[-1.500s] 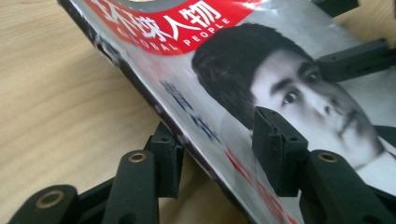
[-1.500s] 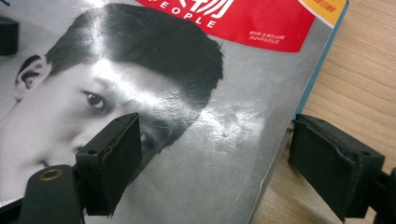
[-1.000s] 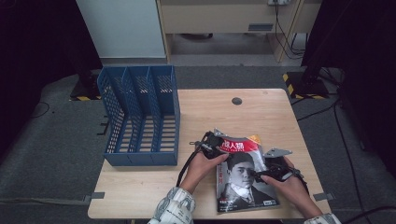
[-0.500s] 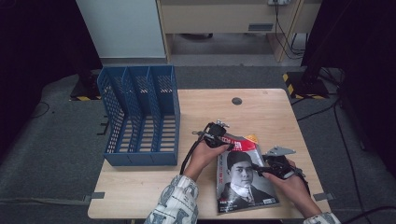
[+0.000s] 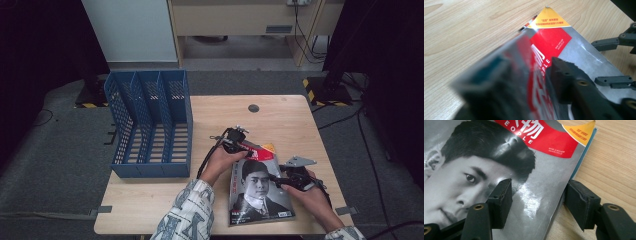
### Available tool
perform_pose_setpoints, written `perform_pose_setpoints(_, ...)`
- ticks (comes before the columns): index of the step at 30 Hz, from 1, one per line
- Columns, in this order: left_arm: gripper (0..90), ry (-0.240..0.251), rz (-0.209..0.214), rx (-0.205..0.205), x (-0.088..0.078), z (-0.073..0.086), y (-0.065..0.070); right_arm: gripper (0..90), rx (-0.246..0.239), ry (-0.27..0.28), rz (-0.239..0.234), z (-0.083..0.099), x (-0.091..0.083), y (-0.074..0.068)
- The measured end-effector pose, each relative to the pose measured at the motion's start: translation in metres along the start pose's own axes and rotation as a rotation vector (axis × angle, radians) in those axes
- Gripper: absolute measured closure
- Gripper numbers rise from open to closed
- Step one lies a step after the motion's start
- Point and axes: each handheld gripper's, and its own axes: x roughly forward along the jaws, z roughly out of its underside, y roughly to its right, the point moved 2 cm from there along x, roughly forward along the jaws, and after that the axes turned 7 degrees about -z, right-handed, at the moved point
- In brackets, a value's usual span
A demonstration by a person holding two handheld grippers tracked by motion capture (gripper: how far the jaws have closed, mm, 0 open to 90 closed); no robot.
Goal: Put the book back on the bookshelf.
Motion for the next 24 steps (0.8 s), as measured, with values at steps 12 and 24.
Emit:
perform_pose_setpoints(12, 81.1, 0.034, 0.011, 0.043, -0.023, -0.008, 0.014, 39.0, -0.015, 0.005, 0.004, 0.001, 0.001, -0.002)
perform_pose_setpoints(24, 80.9, 0.013, 0.037, 0.044, -0.034, -0.004, 0.013, 39.3, -0.01, 0.011, -0.005, 0.0, 0.004, -0.005)
